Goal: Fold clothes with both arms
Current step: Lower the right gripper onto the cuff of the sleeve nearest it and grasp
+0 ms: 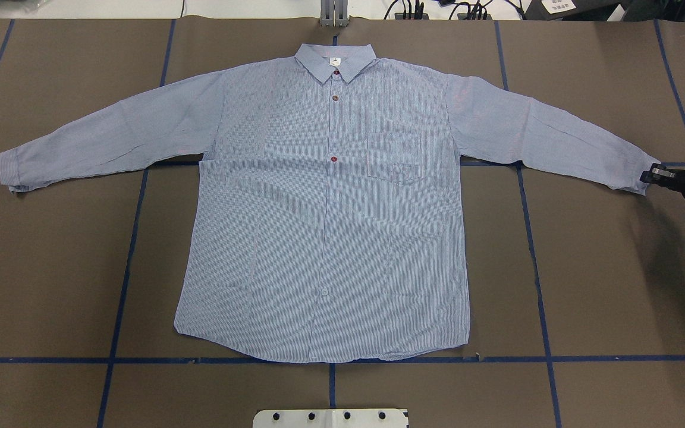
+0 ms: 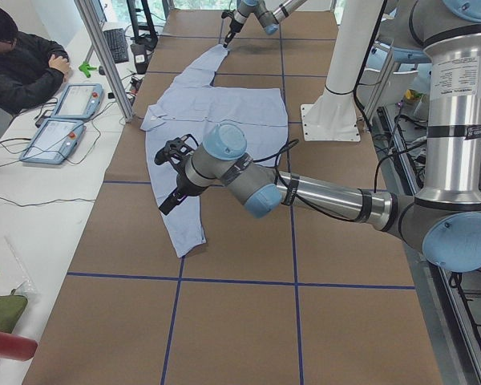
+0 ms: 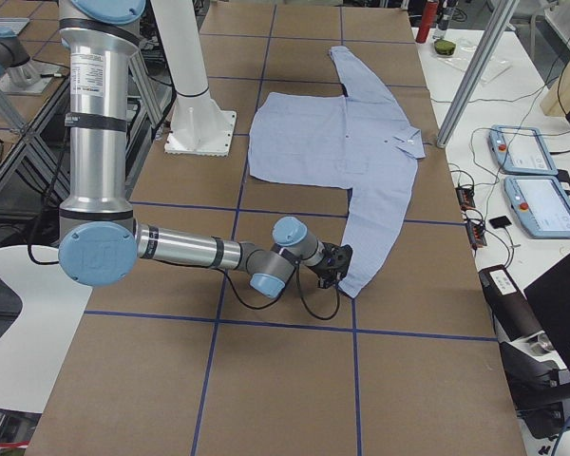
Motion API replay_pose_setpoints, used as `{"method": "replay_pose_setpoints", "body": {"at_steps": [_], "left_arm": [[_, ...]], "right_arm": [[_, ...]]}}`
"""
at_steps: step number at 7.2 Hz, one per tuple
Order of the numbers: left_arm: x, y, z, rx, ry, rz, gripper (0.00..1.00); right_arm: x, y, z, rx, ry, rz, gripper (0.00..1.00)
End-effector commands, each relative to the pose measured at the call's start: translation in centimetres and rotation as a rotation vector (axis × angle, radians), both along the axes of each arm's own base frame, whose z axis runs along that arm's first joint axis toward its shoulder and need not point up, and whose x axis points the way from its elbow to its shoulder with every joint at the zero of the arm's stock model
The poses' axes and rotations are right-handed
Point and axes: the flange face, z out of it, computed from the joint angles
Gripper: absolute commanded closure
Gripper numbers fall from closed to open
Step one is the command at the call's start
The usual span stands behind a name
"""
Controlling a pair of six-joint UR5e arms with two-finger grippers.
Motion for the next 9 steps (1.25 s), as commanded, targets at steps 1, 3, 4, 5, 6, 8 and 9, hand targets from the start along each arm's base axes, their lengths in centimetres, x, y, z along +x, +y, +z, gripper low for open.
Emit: {"method": "replay_pose_setpoints", "body": {"at_steps": [1, 3, 4, 5, 6, 8, 9], "left_arm": [[0.0, 0.0, 0.0, 0.0, 0.0, 0.0, 0.0], [0.0, 0.0, 0.0, 0.0, 0.0, 0.0, 0.0], [0.0, 0.0, 0.0, 0.0, 0.0, 0.0, 0.0], [0.0, 0.0, 0.0, 0.0, 0.0, 0.0, 0.0], [0.0, 0.0, 0.1, -0.001, -0.001, 0.001, 0.0], [-0.1, 0.1, 0.1, -0.001, -0.001, -0.001, 0.0], [-0.1, 0.1, 0.1, -0.001, -0.001, -0.001, 0.0]], "right_arm": [[0.4, 0.2, 0.5, -0.004, 0.019, 0.002, 0.33], [0.4, 0.5, 1.2, -0.02, 0.029, 0.002, 0.32], [0.4, 0.4, 1.2, -0.023, 0.028, 0.008, 0.33], [0.2, 0.4, 1.1, -0.025, 0.025, 0.009, 0.34], [-0.3, 0.4, 1.0, -0.017, 0.032, 0.014, 0.35], [-0.8, 0.5, 0.8, -0.01, 0.036, 0.01, 0.37], [-1.0, 0.5, 0.7, -0.006, 0.037, 0.011, 0.37]]}}
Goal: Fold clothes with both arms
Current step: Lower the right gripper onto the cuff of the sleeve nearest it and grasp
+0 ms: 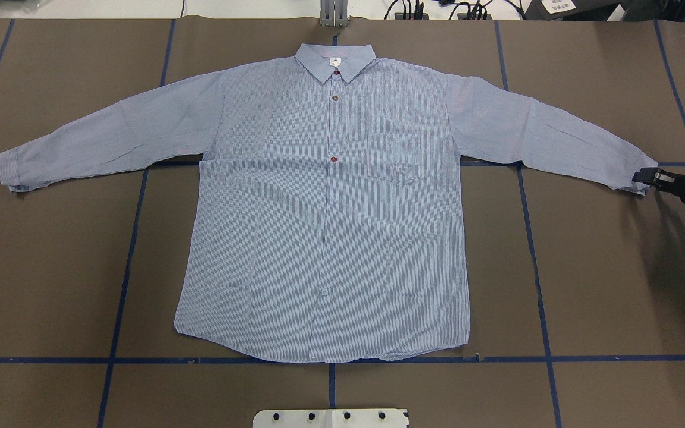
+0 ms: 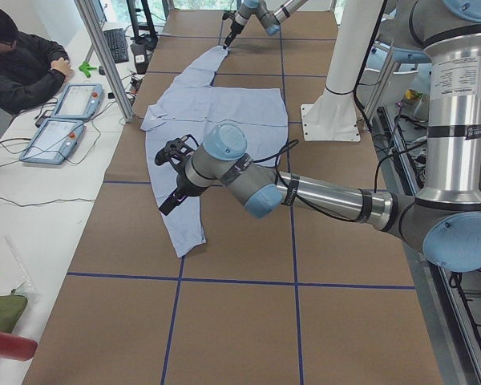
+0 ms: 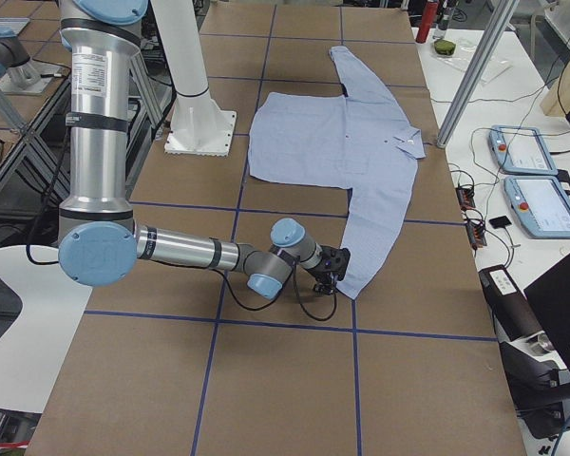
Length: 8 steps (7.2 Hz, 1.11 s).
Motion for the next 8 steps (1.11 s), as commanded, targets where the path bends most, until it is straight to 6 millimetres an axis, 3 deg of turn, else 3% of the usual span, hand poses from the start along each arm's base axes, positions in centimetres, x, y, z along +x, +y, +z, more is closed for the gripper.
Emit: {"method": "replay_pose_setpoints", "body": {"at_steps": [1, 3, 4, 5, 7, 8], "left_arm": [[0.0, 0.1, 0.1, -0.001, 0.0, -0.001, 0.0], [0.3, 0.3, 0.1, -0.007, 0.034, 0.035, 0.0], [0.4, 0.6, 0.3, -0.012, 0.038, 0.041, 0.0], [0.4, 0.6, 0.4, -0.014, 0.038, 0.041, 0.0], [0.4, 0.7, 0.5, -0.015, 0.038, 0.041, 0.0], [0.4, 0.7, 0.5, -0.015, 0.038, 0.041, 0.0]], "right_arm": [[-0.5, 0.1, -0.2, 0.005, 0.001, -0.003, 0.4], [-0.7, 0.2, -0.3, 0.007, -0.001, -0.008, 0.56], [-0.8, 0.2, -0.4, 0.003, -0.008, -0.003, 0.71], [-0.9, 0.1, -1.1, -0.014, -0.041, 0.024, 0.99], [-1.1, -0.1, -2.7, 0.005, -0.064, 0.025, 1.0], [-1.0, -0.2, -5.3, 0.042, -0.096, 0.023, 1.0]]}}
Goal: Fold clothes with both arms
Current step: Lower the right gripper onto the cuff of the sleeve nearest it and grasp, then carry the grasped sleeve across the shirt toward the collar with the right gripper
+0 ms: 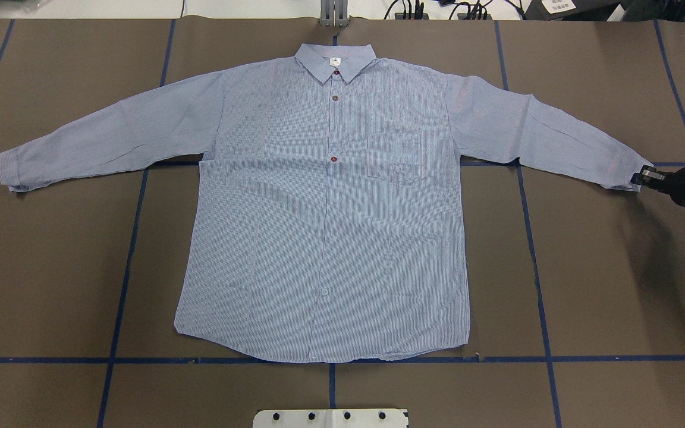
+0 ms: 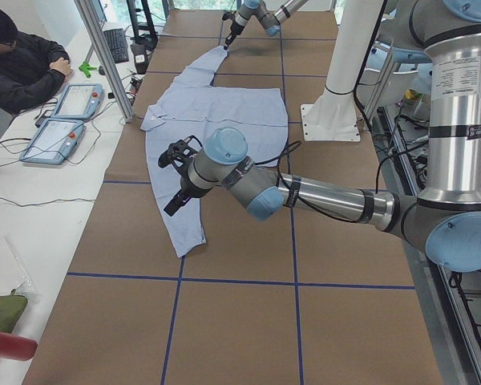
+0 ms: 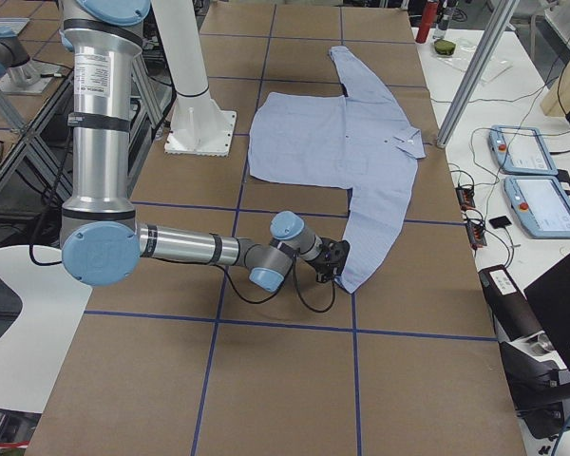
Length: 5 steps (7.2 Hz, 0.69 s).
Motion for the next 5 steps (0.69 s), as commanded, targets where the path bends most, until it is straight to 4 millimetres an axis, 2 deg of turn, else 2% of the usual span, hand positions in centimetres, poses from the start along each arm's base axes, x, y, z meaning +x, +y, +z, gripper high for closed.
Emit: {"method": "replay_pose_setpoints", "body": {"at_steps": [1, 2, 3, 4, 5], "left_arm": [[0.0, 0.0, 0.0, -0.001, 0.0, 0.0, 0.0], [0.0, 0.0, 0.0, 0.001, 0.0, 0.0, 0.0], [0.0, 0.0, 0.0, -0.001, 0.0, 0.0, 0.0], [0.0, 0.0, 0.0, -0.002, 0.001, -0.001, 0.0], [0.0, 0.0, 0.0, -0.002, 0.001, -0.001, 0.0]], "right_arm": [[-0.7, -0.9, -6.0, 0.049, -0.046, -0.005, 1.0], [-2.0, -2.8, -13.0, 0.034, -0.035, -0.004, 1.0], [-4.4, -6.1, -21.8, -0.003, 0.0, 0.006, 1.0], [-7.0, -9.6, -29.3, -0.022, 0.01, 0.008, 1.0], [-9.2, -11.6, -35.9, -0.046, 0.008, 0.013, 1.0]]}}
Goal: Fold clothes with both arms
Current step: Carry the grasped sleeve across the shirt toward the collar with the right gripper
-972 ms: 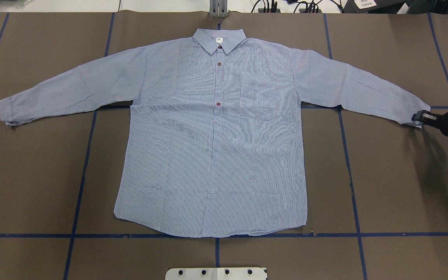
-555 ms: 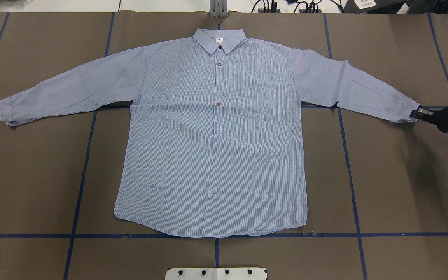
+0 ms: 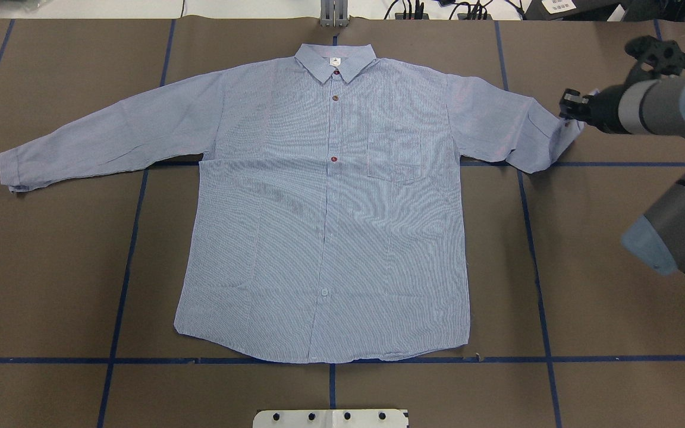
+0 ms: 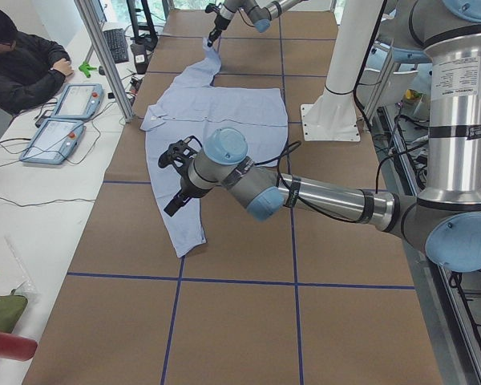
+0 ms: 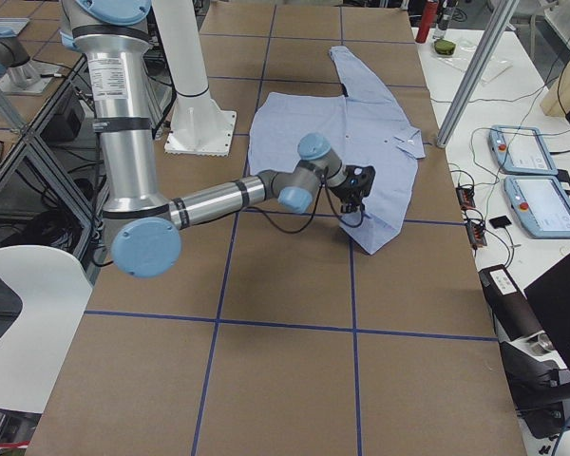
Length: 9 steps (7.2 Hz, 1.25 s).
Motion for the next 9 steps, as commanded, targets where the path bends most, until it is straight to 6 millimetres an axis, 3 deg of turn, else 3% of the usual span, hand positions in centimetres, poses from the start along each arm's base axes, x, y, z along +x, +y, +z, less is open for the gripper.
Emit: {"method": "replay_pose_setpoints", "body": {"at_steps": [1, 2, 3, 4, 5, 6, 8, 9], "left_arm": [[0.0, 0.0, 0.0, 0.001, 0.0, 0.0, 0.0], [0.0, 0.0, 0.0, -0.001, 0.0, 0.0, 0.0], [0.0, -0.1, 0.1, -0.005, 0.001, -0.001, 0.0], [0.0, -0.1, 0.3, -0.007, -0.001, -0.001, 0.0], [0.0, 0.0, 0.4, -0.008, 0.0, 0.0, 0.0], [0.0, 0.1, 0.5, -0.01, 0.0, 0.0, 0.0], [-0.1, 0.1, 0.8, -0.016, 0.0, -0.002, 0.0], [0.0, 0.1, 0.9, -0.019, 0.0, 0.0, 0.0]], "right_arm": [[-4.8, -2.8, -14.1, -0.002, -0.001, 0.022, 1.0], [-8.6, -1.9, -18.6, 0.1, 0.017, 0.069, 1.0], [-14.1, -0.8, -22.6, 0.166, 0.028, 0.066, 1.0], [-19.6, 0.4, -25.6, 0.249, 0.063, 0.135, 1.0], [-24.9, 0.8, -27.7, 0.279, 0.111, 0.161, 1.0], [-28.9, 0.3, -29.9, 0.27, 0.131, 0.138, 1.0], [-33.8, 1.7, -29.4, 0.263, 0.184, 0.108, 1.0], [-35.6, 1.8, -30.4, 0.26, 0.198, 0.097, 1.0]]}}
